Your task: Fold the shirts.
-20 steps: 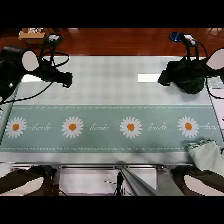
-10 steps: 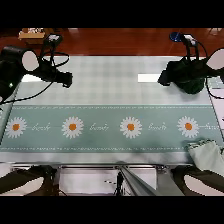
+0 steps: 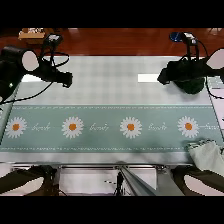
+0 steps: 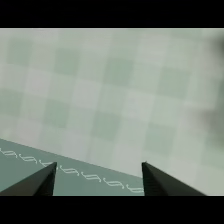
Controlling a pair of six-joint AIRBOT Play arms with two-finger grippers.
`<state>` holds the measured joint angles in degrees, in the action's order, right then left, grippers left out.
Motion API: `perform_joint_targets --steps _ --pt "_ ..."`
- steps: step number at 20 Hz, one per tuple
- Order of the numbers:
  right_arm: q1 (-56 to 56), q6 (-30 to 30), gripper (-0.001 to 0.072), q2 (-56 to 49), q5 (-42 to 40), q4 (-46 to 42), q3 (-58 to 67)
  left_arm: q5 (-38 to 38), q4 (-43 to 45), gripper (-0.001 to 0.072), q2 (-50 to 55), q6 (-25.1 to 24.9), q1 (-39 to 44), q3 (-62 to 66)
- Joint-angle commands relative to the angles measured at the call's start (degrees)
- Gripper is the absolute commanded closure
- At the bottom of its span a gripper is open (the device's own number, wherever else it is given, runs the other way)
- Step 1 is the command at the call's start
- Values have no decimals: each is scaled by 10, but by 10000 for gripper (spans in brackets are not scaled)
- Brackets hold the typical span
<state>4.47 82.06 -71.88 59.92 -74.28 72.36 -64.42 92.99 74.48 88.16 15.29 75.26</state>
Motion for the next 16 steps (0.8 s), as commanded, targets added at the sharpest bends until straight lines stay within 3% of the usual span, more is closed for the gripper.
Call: perform_joint_targets --steps 1,2,5,6,16 --pt "0 0 129 -1 -88 -25 1 24 0 -4 4 0 0 0" --pt "-1 14 131 -2 -136 -68 1 33 0 -4 7 0 0 0" --pt "-35 181 134 -24 -259 -236 1 46 0 -4 14 0 0 0" --pt "-55 208 134 -37 -280 -258 1 51 0 -4 14 0 0 0" --pt "-206 211 128 -198 -321 -263 2 53 -30 -4 12 2 2 0"
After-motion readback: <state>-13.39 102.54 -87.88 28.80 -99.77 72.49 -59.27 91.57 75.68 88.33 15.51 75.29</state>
